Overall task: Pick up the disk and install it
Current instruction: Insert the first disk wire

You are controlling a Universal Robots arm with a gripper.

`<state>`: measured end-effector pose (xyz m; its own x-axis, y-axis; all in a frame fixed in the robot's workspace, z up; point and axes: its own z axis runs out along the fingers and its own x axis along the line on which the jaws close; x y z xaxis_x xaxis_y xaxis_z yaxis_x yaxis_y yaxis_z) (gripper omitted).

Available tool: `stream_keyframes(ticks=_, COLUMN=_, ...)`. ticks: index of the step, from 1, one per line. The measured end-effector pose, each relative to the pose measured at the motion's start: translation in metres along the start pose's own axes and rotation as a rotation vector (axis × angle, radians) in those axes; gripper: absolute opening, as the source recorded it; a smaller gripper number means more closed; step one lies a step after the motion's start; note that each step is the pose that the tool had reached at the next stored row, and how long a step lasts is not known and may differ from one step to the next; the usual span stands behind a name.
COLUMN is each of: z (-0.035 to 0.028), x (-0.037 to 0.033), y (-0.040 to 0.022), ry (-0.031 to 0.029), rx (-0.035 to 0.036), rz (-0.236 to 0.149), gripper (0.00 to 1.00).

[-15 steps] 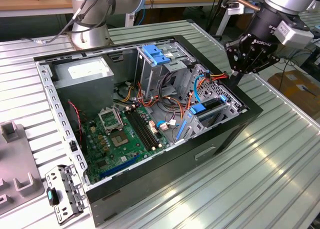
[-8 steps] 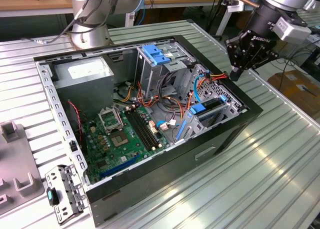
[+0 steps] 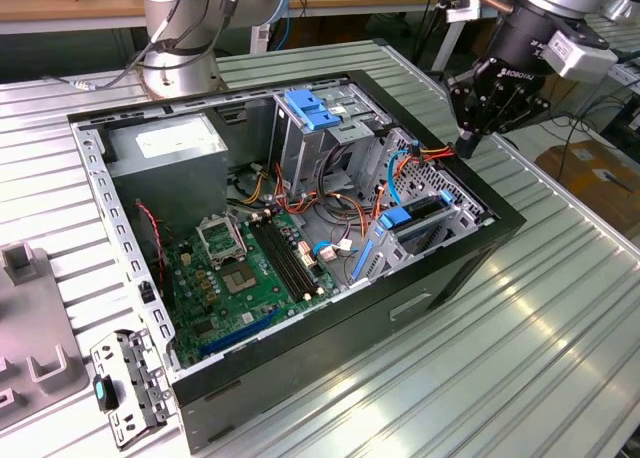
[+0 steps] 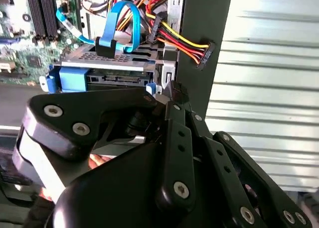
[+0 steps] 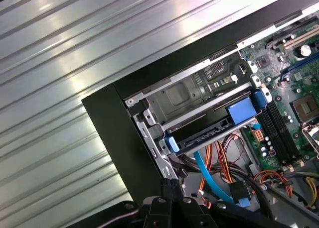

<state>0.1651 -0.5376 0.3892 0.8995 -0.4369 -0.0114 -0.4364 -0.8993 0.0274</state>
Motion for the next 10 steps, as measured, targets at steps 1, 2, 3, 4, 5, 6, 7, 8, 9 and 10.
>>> stream_keyframes(ticks=1, z=0.0001, x=0.0, y=0.0, ry=0.0004, rx=-0.0002, rz=-0.016, gripper=0.11)
stream_keyframes(ticks=2, z=0.0002, x=0.0, y=0.0, ry=0.0008, rx=-0.0004, rz=-0.034, gripper=0.11)
stream_keyframes(ticks=3, z=0.0005, x=0.0002, y=-0.0005, ry=0.0011, rx=-0.0011, rz=-0.064, gripper=0.11)
stream_keyframes(ticks=4, z=0.0007, x=0.0005, y=-0.001, ry=0.0012, rx=-0.0013, rz=-0.077, gripper=0.11)
stream_keyframes(ticks=5, z=0.0008, x=0.0007, y=-0.0014, ry=0.0012, rx=-0.0015, rz=-0.085, gripper=0.11)
stream_keyframes(ticks=6, z=0.0009, x=0.0012, y=-0.0028, ry=0.0014, rx=-0.0019, rz=-0.092, gripper=0.11)
stream_keyframes(ticks=7, z=0.0011, x=0.0016, y=-0.0041, ry=0.0015, rx=-0.0018, rz=-0.094, gripper=0.11)
stream_keyframes(ticks=8, z=0.0014, x=0.002, y=-0.0054, ry=0.0015, rx=-0.0017, rz=-0.097, gripper=0.11)
stream_keyframes(ticks=9, z=0.0014, x=0.0021, y=-0.0068, ry=0.0016, rx=-0.0018, rz=-0.099, gripper=0.11)
stream_keyframes(ticks=10, z=0.0015, x=0.0023, y=-0.0084, ry=0.0017, rx=-0.0017, rz=-0.101, gripper=0.11)
